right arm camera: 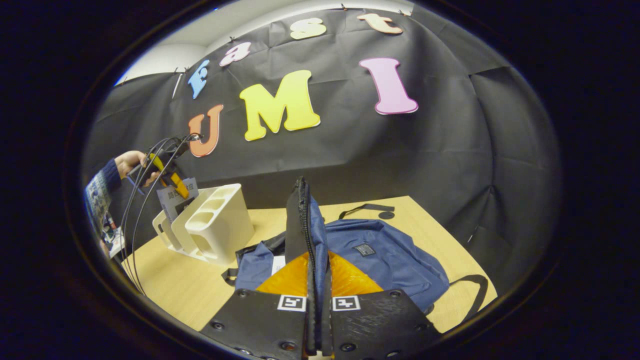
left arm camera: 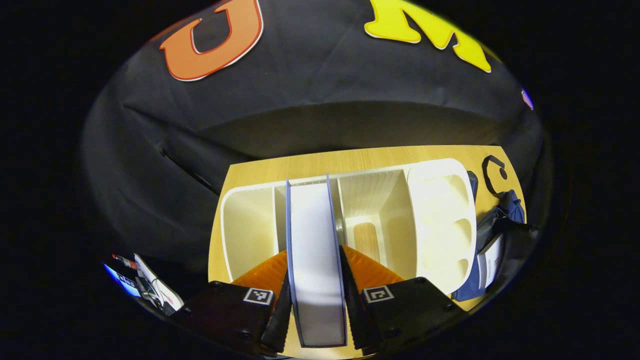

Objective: Open the schoolbag, grab two books from the bookshelf and put them into the schoolbag.

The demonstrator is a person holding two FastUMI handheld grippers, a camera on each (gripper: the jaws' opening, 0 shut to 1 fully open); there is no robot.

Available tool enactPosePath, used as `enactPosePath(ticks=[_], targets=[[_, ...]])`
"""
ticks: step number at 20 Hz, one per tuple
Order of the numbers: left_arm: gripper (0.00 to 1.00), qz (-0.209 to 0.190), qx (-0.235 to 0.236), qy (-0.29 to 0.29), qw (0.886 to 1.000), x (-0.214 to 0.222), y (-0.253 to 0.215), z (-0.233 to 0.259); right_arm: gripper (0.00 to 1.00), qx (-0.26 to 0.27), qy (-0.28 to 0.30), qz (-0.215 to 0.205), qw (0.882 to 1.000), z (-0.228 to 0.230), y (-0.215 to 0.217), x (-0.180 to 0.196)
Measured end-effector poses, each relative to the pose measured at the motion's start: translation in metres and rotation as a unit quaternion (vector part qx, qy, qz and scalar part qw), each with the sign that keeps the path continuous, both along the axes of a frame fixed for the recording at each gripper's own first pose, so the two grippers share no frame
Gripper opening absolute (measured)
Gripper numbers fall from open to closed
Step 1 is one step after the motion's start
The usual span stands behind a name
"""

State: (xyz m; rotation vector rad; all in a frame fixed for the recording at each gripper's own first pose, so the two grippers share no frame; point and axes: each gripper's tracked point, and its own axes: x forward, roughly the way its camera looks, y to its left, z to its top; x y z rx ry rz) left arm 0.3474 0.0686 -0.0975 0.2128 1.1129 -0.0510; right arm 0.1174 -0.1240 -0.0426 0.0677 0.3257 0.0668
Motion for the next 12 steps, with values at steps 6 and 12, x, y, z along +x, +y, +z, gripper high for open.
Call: enactPosePath(ticks=[6,12], targets=[[0.46,0.020,-0.005,-0.016,1.000,-0.011,0.008,0.006,0.06,-0.001,-0.004,-0.004,1.000,-0.002,0.001,-0.001],[0.43,0.043,-0.014,0.000,0.999,-0.055,0.018,0.020,0.06,-0.009,0.007,-0.006,1.000,-0.008,0.001,0.003]])
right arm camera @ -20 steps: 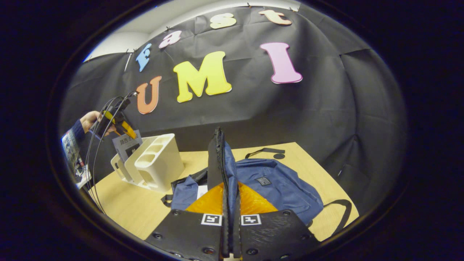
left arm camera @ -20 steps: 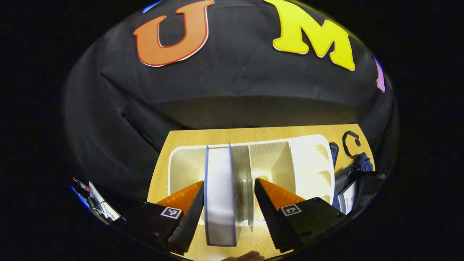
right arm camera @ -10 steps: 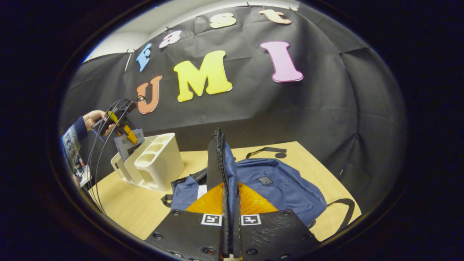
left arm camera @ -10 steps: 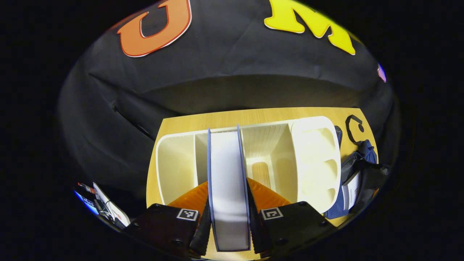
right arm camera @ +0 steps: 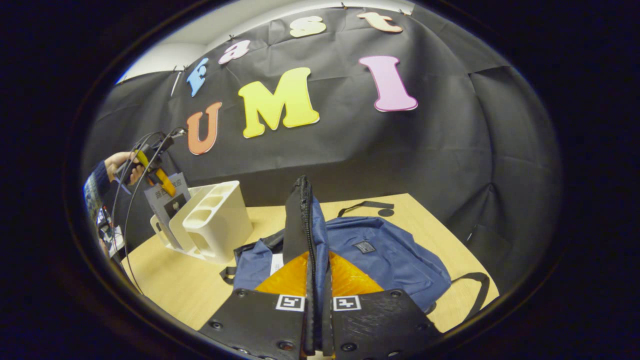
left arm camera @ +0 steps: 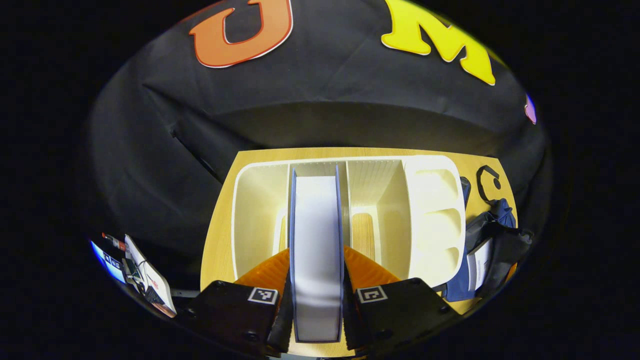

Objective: Open the schoolbag, grab two books from the bookshelf and put them into the schoolbag.

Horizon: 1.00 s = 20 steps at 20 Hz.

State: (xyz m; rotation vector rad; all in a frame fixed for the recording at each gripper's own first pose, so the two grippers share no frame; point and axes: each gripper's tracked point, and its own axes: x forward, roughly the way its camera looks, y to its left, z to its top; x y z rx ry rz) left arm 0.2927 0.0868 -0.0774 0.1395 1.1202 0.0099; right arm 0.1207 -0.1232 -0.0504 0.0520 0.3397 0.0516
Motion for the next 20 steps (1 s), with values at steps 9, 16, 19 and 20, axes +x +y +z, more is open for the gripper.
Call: enactPosePath(ticks=[9,16,19,20], targets=[[0.43,0.031,-0.062,0.020,0.997,-0.092,0.014,0.014,0.06,-0.033,0.012,-0.006,0.999,-0.008,0.004,0.007],[0.43,0.047,-0.126,0.009,0.991,-0.159,0.009,0.013,0.04,-0.029,0.011,-0.008,0.999,-0.009,0.007,0.014],[0.43,0.060,-0.163,-0.002,0.985,-0.183,0.005,0.015,0.06,-0.035,0.007,-0.002,0.999,-0.005,0.015,0.017],[0.47,0.067,-0.178,-0.009,0.982,-0.189,0.003,0.015,0.06,-0.036,0.007,0.001,0.999,-0.005,0.018,0.018]])
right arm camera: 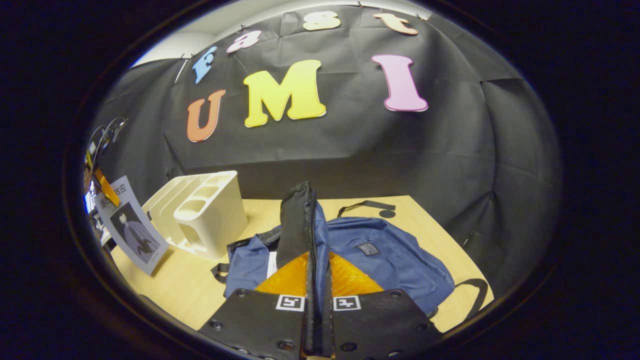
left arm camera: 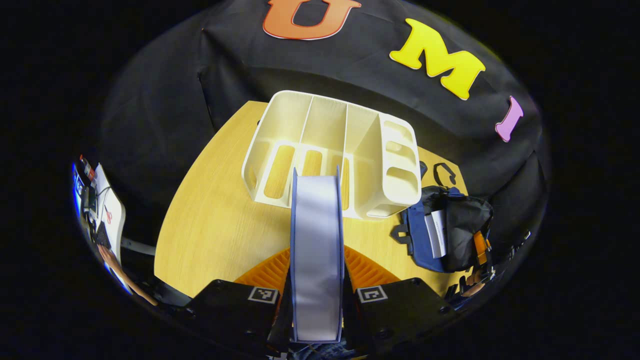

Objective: Open the schoolbag, grab two books from the bookshelf and put them into the schoolbag.

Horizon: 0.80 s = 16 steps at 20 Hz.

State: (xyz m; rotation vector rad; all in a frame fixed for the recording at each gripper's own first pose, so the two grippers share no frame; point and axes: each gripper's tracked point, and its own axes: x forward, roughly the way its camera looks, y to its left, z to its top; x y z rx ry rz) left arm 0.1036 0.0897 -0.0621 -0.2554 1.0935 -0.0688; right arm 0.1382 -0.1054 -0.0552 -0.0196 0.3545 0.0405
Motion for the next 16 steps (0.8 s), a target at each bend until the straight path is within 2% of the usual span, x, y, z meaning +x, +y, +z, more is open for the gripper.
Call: enactPosePath(ticks=[3,4,6,7,11,12,13,16], targets=[[0.43,0.031,-0.032,-0.012,0.999,-0.021,0.004,-0.001,0.06,0.005,0.007,0.023,1.000,-0.002,0.012,0.002],[0.43,0.036,-0.046,-0.017,0.998,-0.029,0.004,0.001,0.03,0.009,0.011,0.024,1.000,-0.003,0.013,0.003],[0.47,0.057,-0.087,-0.026,0.994,-0.041,0.001,0.004,0.06,0.019,0.016,0.027,0.999,-0.005,0.012,0.002],[0.43,0.073,-0.110,-0.032,0.991,-0.046,0.000,0.004,0.06,0.023,0.015,0.029,0.999,-0.004,0.013,0.002],[0.43,0.142,-0.213,-0.044,0.966,-0.060,-0.014,-0.011,0.06,0.031,0.018,0.043,0.998,-0.005,0.017,0.006],[0.39,0.148,-0.235,-0.042,0.960,-0.064,-0.019,-0.015,0.06,0.032,0.019,0.045,0.998,-0.005,0.018,0.007],[0.43,0.150,-0.252,-0.039,0.955,-0.065,-0.024,-0.020,0.06,0.033,0.019,0.045,0.998,-0.005,0.017,0.009],[0.43,0.149,-0.296,-0.031,0.943,-0.066,-0.045,-0.034,0.06,0.035,0.019,0.047,0.998,0.000,0.019,0.012]])
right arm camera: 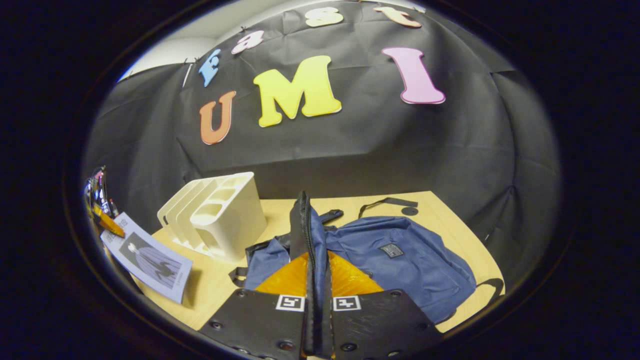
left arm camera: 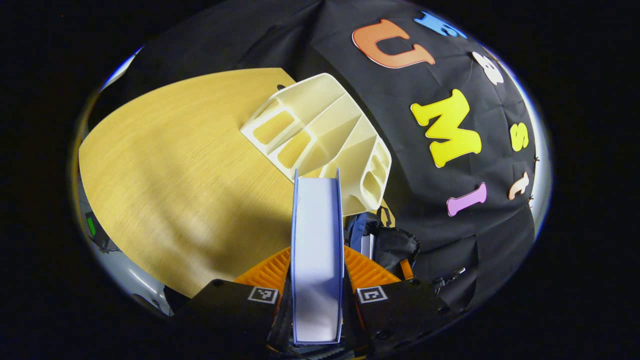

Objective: Open the schoolbag, grab two books from the bookshelf and put them into the schoolbag.

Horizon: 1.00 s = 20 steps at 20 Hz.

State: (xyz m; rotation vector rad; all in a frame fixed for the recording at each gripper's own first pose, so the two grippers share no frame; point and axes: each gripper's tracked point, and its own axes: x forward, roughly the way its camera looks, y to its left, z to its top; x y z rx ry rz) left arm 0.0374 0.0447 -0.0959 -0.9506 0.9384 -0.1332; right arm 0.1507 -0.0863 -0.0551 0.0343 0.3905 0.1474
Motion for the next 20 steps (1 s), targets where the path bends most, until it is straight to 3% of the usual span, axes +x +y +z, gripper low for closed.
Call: enactPosePath(ticks=[3,7,8,9,11,12,13,20], targets=[[0.43,-0.014,-0.047,-0.013,0.999,0.003,-0.033,-0.002,0.06,-0.005,-0.001,-0.002,1.000,0.006,-0.003,0.001],[0.43,-0.008,-0.068,-0.009,0.998,0.022,-0.063,-0.016,0.06,-0.025,-0.007,-0.006,1.000,0.014,-0.007,-0.002],[0.48,-0.008,-0.079,-0.012,0.997,0.026,-0.070,-0.017,0.06,-0.028,-0.008,-0.006,1.000,0.015,-0.008,-0.003],[0.43,-0.010,-0.095,-0.015,0.995,0.029,-0.078,-0.014,0.06,-0.033,-0.009,-0.009,0.999,0.018,-0.009,-0.003],[0.43,-0.014,-0.120,-0.030,0.992,0.034,-0.090,-0.013,0.06,-0.048,-0.009,-0.021,0.999,0.023,-0.014,-0.004],[0.48,-0.020,-0.128,-0.033,0.991,0.033,-0.095,-0.016,0.06,-0.052,-0.014,-0.022,0.998,0.028,-0.014,-0.007],[0.43,-0.029,-0.132,-0.037,0.990,0.034,-0.105,-0.016,0.06,-0.055,-0.022,-0.019,0.998,0.035,-0.012,-0.009],[0.43,-0.066,-0.200,-0.075,0.975,0.061,-0.167,-0.004,0.06,-0.087,-0.084,-0.019,0.992,0.078,-0.006,-0.014]])
